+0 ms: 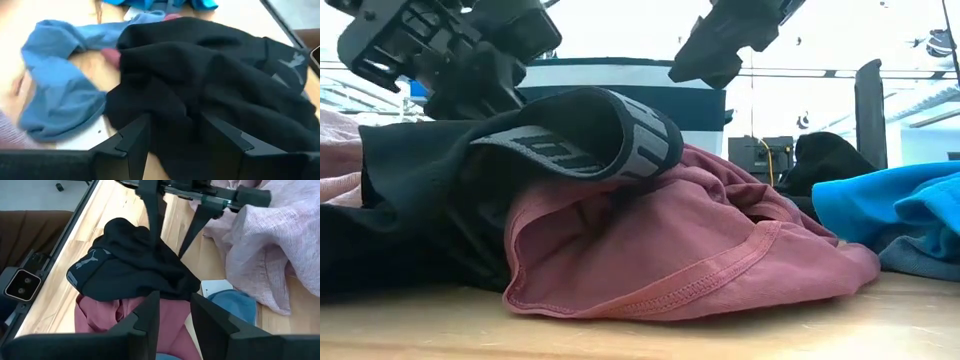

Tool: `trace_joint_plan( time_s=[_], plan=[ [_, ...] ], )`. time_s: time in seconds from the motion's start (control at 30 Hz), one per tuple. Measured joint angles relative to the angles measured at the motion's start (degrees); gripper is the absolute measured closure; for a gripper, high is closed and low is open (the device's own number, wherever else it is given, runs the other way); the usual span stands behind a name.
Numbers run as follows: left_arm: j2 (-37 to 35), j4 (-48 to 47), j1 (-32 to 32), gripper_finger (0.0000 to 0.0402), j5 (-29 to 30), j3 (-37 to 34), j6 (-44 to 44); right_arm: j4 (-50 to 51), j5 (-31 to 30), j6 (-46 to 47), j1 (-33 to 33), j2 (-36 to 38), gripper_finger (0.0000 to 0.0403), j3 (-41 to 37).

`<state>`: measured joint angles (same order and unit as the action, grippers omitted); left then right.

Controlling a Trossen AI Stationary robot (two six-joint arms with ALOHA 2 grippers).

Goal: Sort clothes
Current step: Move the black boxer to the top right of the table

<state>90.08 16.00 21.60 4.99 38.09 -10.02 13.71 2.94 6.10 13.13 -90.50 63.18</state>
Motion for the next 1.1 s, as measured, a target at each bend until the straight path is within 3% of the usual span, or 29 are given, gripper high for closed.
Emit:
trace_joint_plan(
  time_s=[0.2, 0.27, 0.37, 0.43, 0.63, 0.8, 0.9, 1.1],
  plan=[
    [2.07, 3.2, -0.74, 0.0244, -0.16, 0.0, 0.39, -0.05, 0.02, -0.21, 0.0, -0.02, 0.0305, 0.0],
    [1.88, 3.8, -0.64, 0.0277, 0.08, 0.38, 1.67, -0.06, 0.02, -0.25, 0.0, -0.02, 0.0305, 0.0],
    [1.75, 3.72, -0.71, 0.0363, 2.59, 1.41, 3.6, -0.06, 0.03, -0.23, 0.0, -0.02, 0.0305, 0.0],
    [1.6, 3.65, -0.74, 0.0387, 2.96, 2.32, 4.75, -0.1, 0.04, 0.15, 0.0, -0.02, 0.0305, 0.0],
    [-2.53, 1.6, 0.09, 0.0396, 2.83, 6.39, 11.3, -3.42, 0.38, -2.61, 0.12, -0.02, 0.0305, 0.0],
    [-8.61, -4.6, 0.29, 0.0398, 8.67, 8.59, 16.76, -9.41, 0.35, -10.99, 1.08, -0.02, 0.0297, 0.0],
    [-11.85, -5.61, 0.27, 0.0398, 12.02, 8.85, 18.17, -12.36, 0.17, -14.17, 1.46, -0.02, 0.0276, 0.0],
    [-15.45, -5.95, 0.29, 0.0399, 12.48, 8.85, 19.63, -17.52, -0.63, -15.29, 1.05, -0.04, 0.0207, 0.0]
  ],
)
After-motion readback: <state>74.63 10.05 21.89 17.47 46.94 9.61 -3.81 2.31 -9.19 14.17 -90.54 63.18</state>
